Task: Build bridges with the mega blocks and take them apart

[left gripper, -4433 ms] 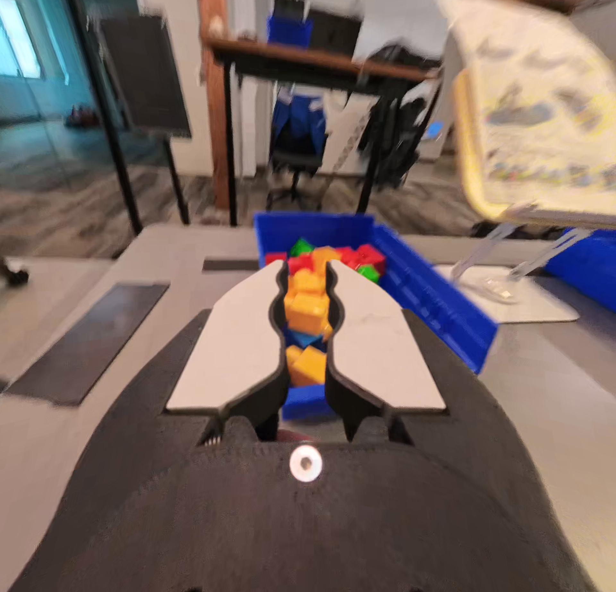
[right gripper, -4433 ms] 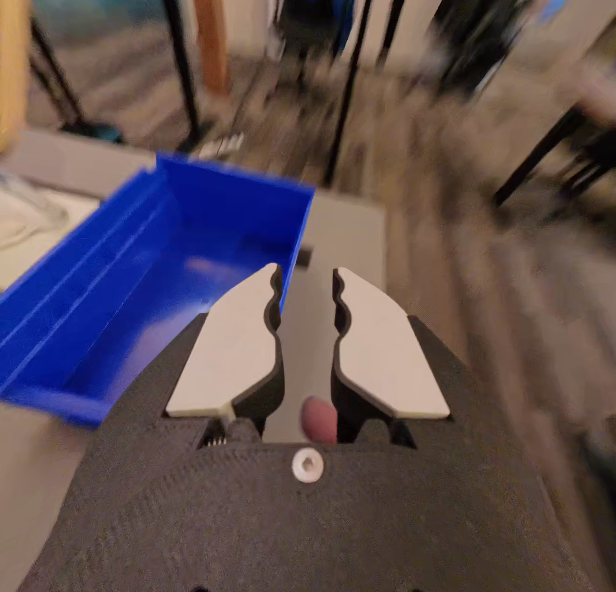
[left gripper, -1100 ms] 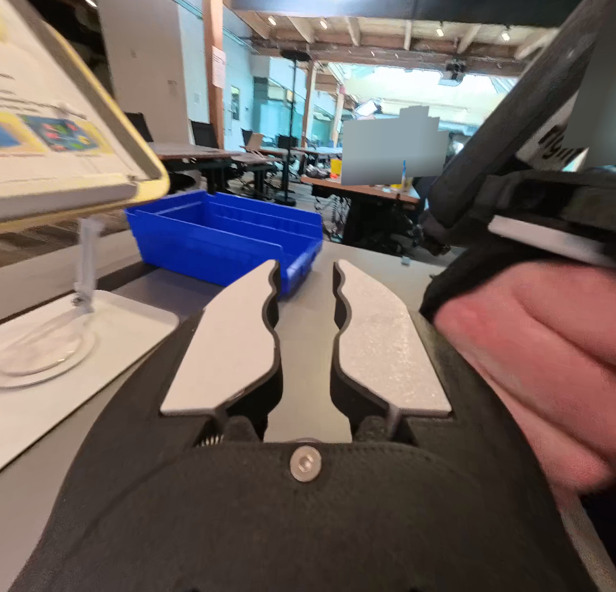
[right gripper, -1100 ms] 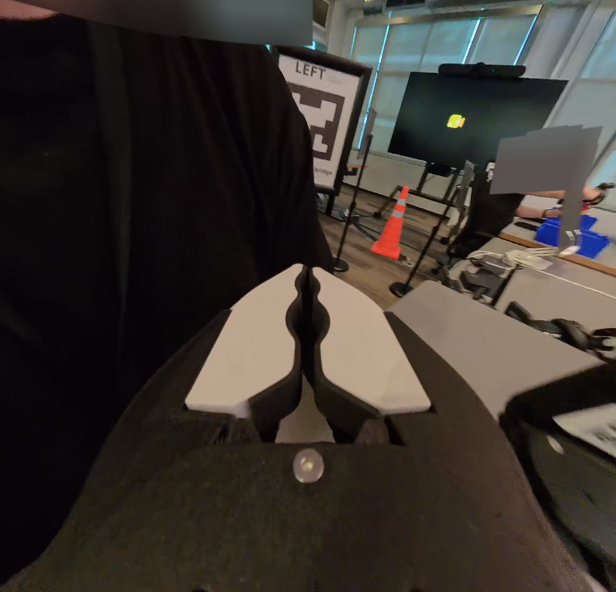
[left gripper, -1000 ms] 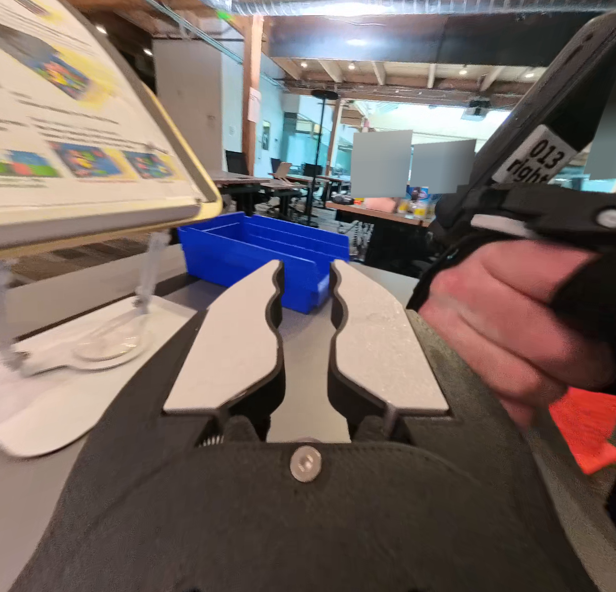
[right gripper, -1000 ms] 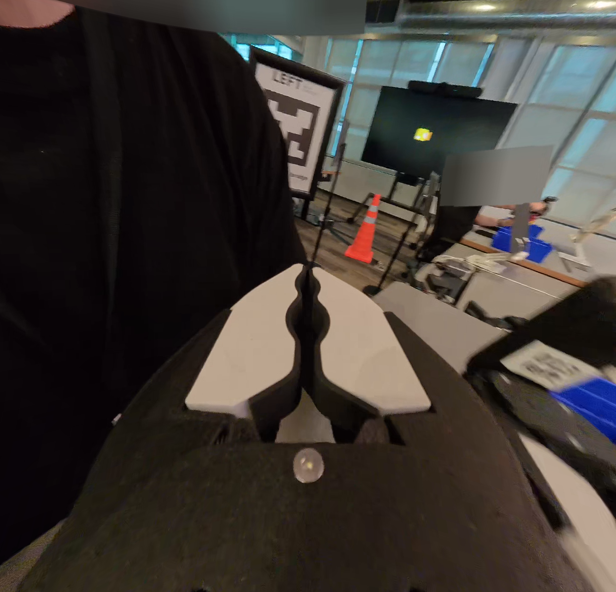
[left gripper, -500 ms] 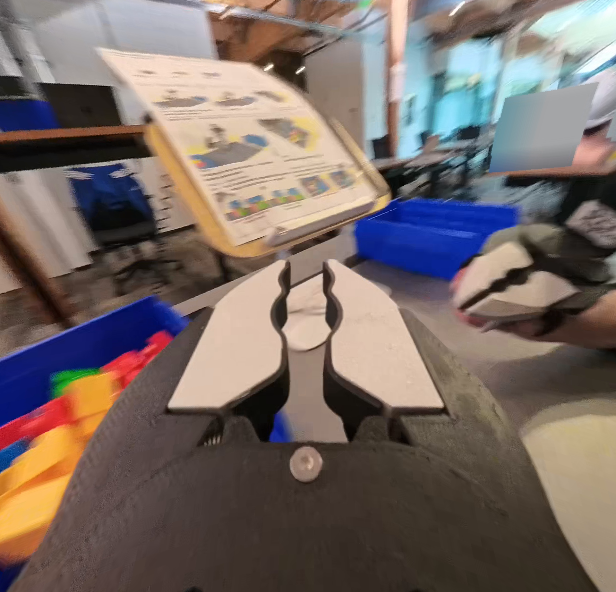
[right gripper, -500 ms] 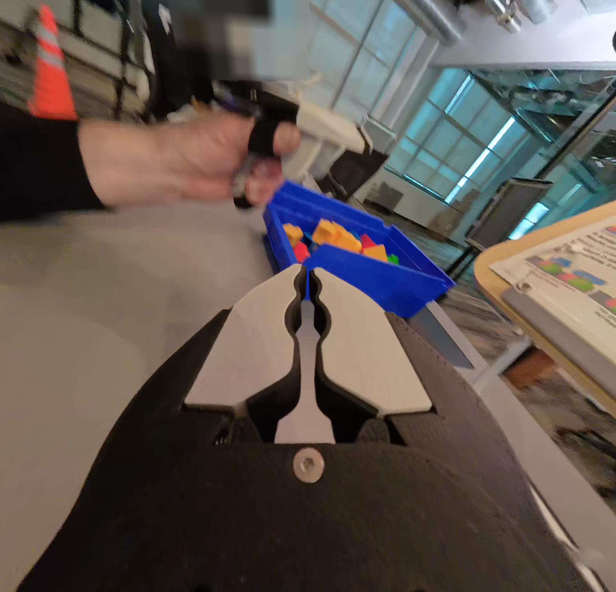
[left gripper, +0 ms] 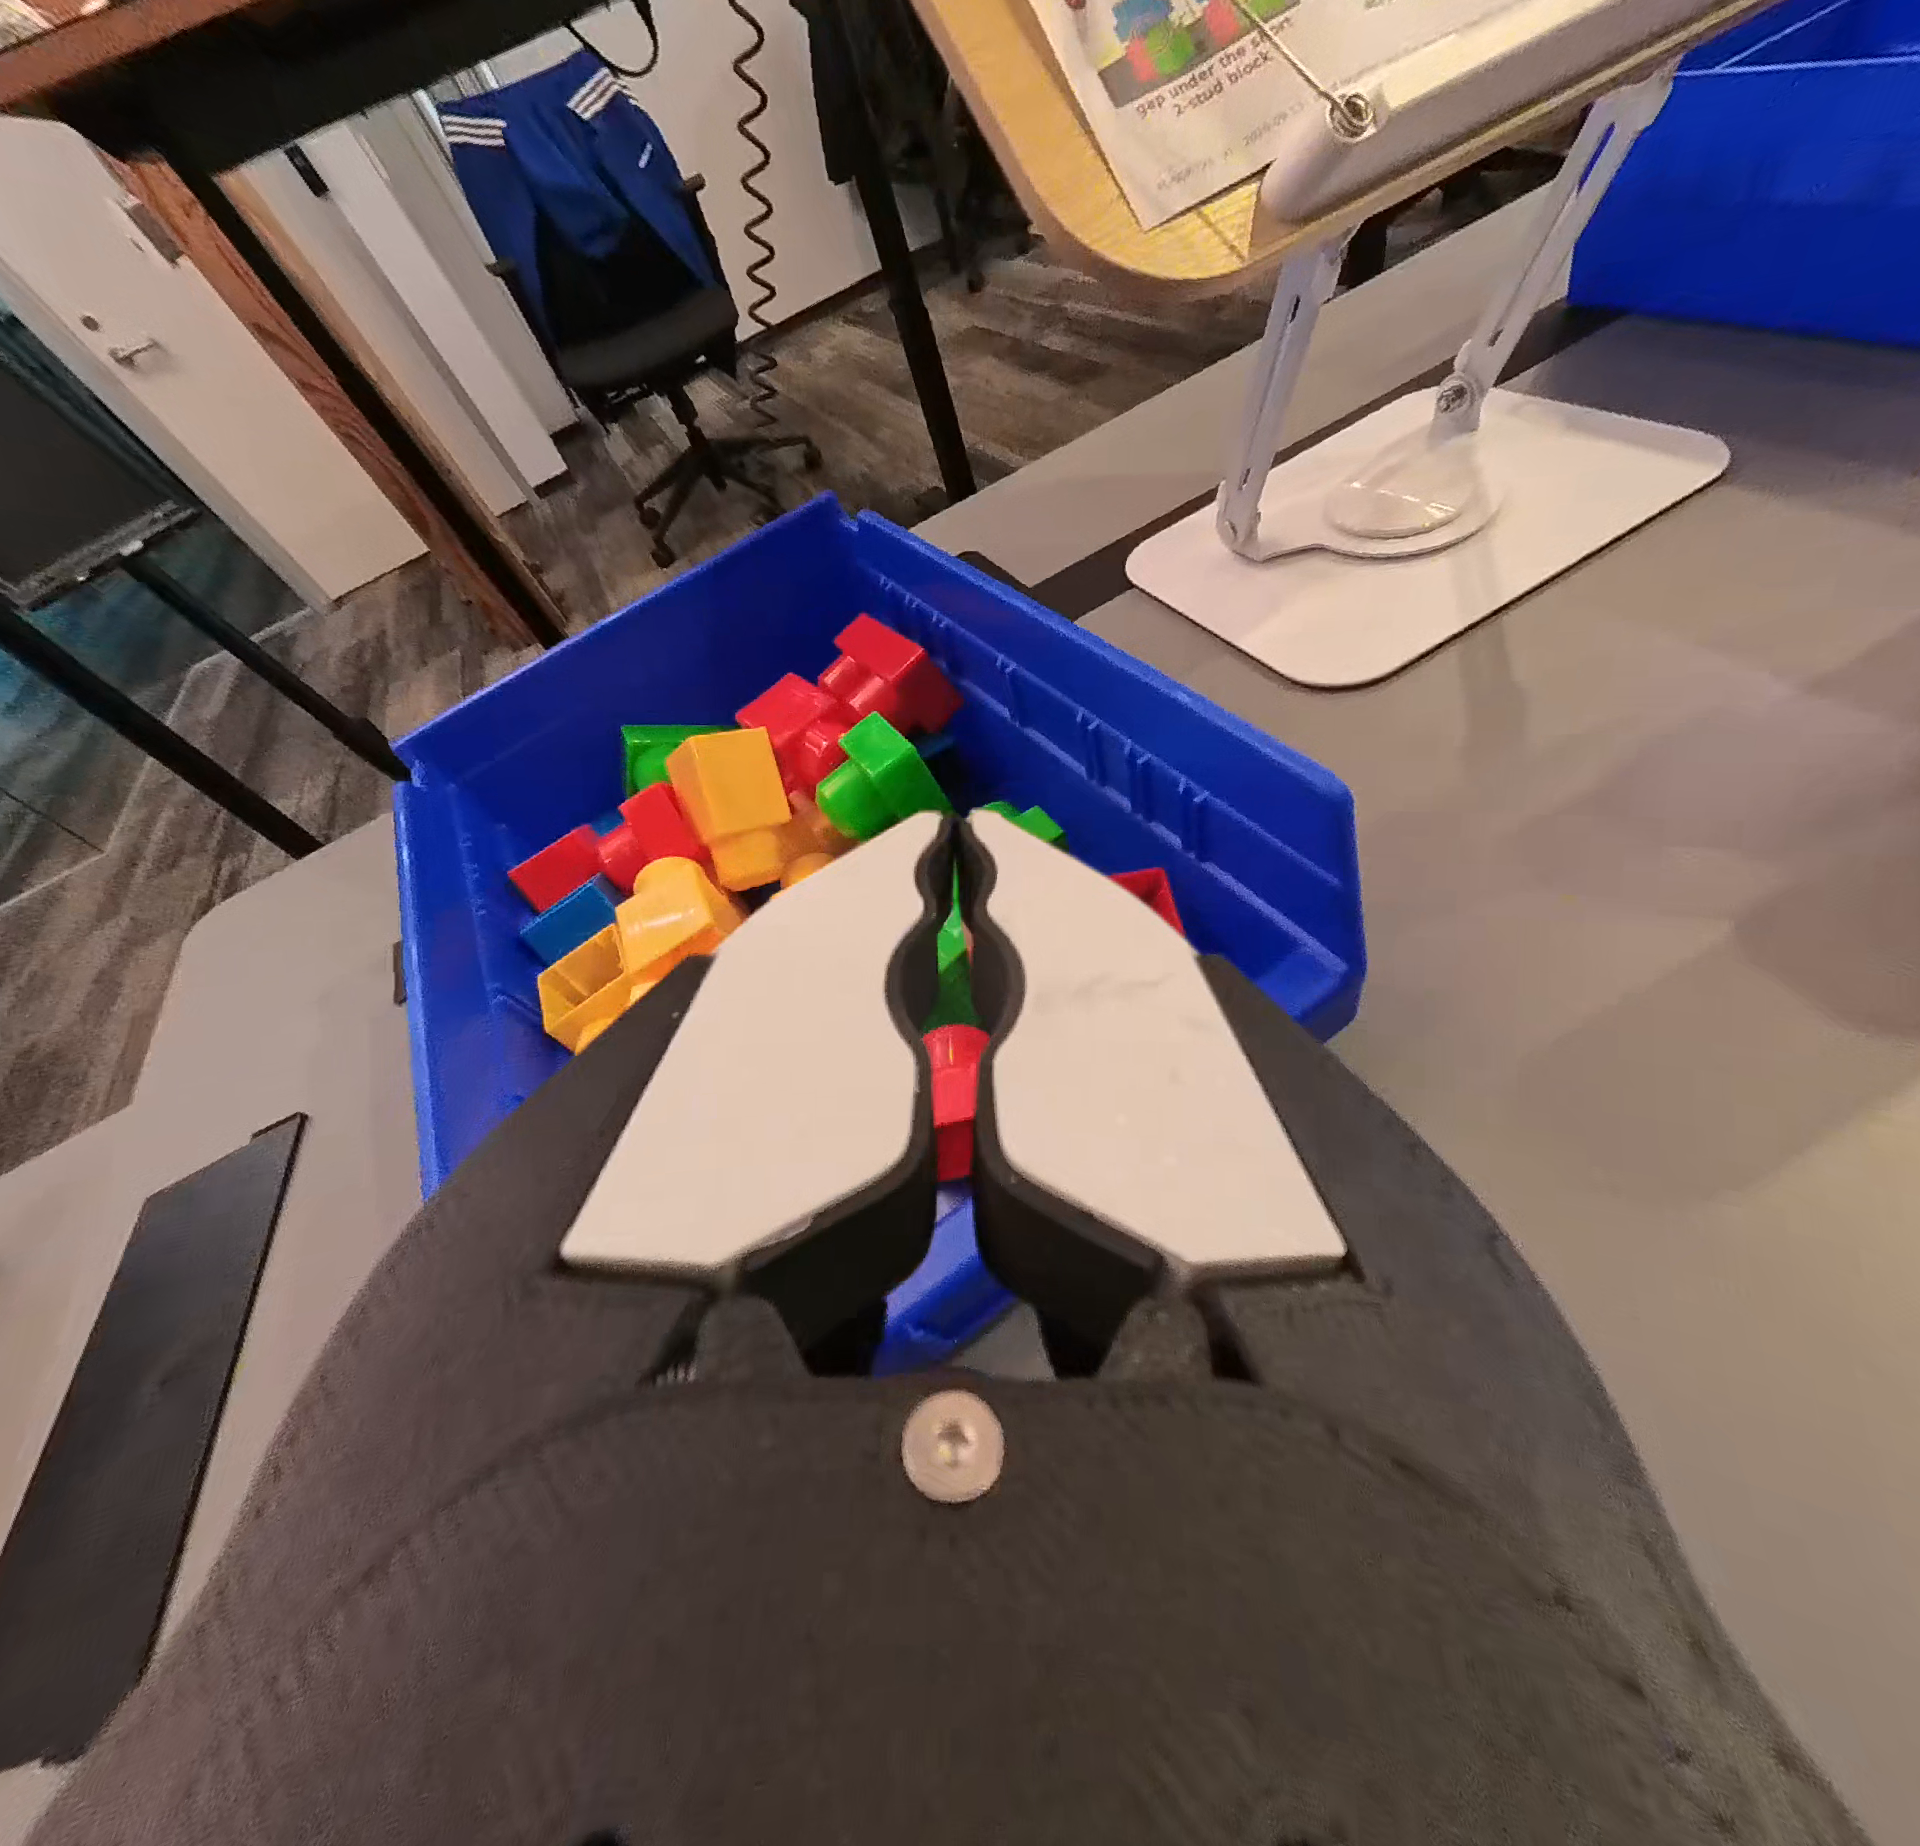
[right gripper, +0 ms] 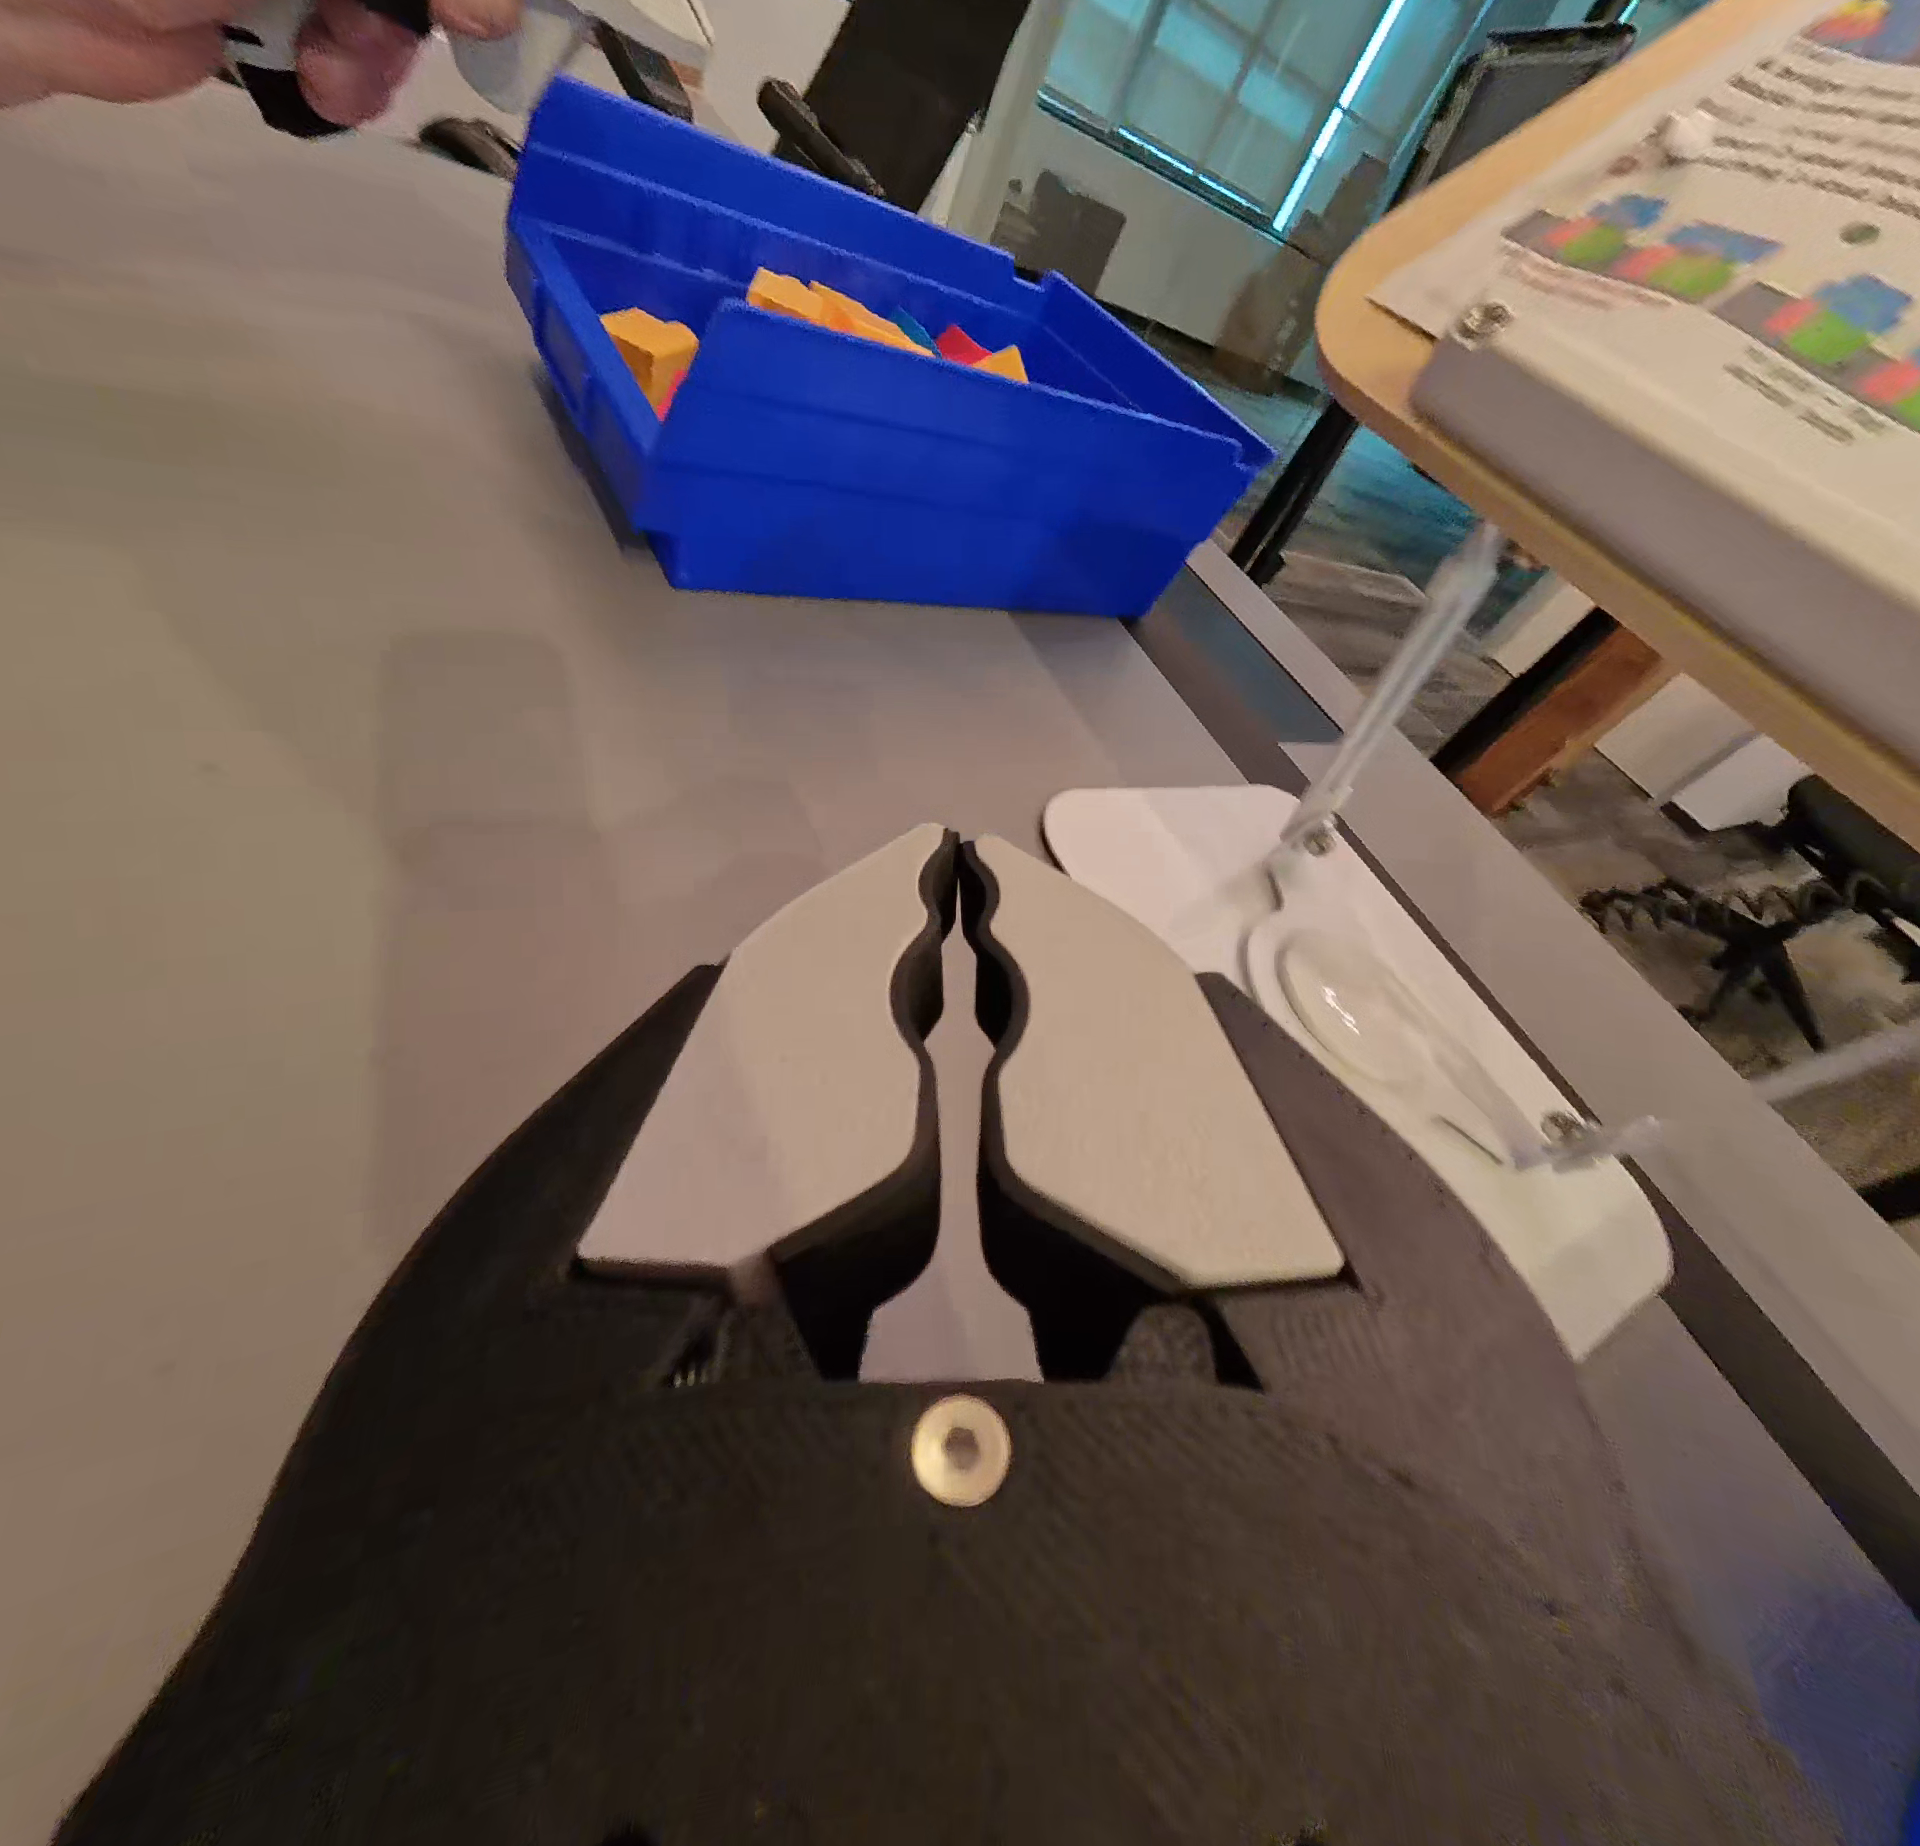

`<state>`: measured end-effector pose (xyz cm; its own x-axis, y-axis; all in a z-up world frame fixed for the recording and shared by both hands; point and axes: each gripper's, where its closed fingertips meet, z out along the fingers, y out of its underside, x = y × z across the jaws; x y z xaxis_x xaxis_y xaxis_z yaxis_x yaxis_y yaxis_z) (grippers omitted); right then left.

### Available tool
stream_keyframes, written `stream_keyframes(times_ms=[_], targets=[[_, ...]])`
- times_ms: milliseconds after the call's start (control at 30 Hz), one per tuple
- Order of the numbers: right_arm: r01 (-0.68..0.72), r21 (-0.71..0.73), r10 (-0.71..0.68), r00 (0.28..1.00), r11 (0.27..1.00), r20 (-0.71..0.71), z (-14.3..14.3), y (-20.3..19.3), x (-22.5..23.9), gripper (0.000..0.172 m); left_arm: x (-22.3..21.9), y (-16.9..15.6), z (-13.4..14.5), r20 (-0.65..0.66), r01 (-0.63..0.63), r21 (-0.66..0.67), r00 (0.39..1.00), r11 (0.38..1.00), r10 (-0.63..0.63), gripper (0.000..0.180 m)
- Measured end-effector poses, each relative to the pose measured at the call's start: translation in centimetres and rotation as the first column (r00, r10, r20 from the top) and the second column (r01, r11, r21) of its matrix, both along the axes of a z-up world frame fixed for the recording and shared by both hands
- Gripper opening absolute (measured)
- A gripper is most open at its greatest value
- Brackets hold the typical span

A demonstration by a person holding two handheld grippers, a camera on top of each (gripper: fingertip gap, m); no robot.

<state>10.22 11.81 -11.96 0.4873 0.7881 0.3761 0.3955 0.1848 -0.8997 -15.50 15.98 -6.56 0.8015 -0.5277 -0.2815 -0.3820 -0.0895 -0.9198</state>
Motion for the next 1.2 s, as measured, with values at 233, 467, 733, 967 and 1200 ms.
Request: stream_keyframes(times_ms=[233, 467, 733, 967, 1200], targets=[[0.087, -0.037, -0.084, 0.994, 0.996, 0.068, -1.6, 0.0, 4.6, 0.000, -0.1, 1.7, -2.0, -0.047, -0.024, -0.113, 0.999, 0.993, 0.019, 0.020], [0.052, -0.055, -0.046, 0.995, 0.997, 0.093, -2.2, -1.0, 5.1, 0.000, 0.9, 4.1, -6.5, -0.223, -0.072, -0.387, 0.975, 0.919, -0.017, 0.031], [0.022, -0.060, -0.015, 0.993, 0.998, 0.119, -2.7, -1.4, 4.5, 0.000, 0.9, 5.3, -10.7, -0.271, -0.144, -0.593, 0.962, 0.792, -0.028, 0.013], [0.018, -0.063, -0.011, 0.993, 0.998, 0.116, -2.6, -1.4, 4.5, 0.000, 0.3, 5.9, -7.5, -0.241, -0.149, -0.421, 0.969, 0.895, 0.048, 0.002], [0.023, -0.073, -0.016, 0.995, 0.997, 0.101, -2.5, -1.3, 4.9, 0.000, 3.1, 1.2, 0.5, -0.026, 0.059, -0.161, 0.998, 0.985, -0.064, 0.002]])
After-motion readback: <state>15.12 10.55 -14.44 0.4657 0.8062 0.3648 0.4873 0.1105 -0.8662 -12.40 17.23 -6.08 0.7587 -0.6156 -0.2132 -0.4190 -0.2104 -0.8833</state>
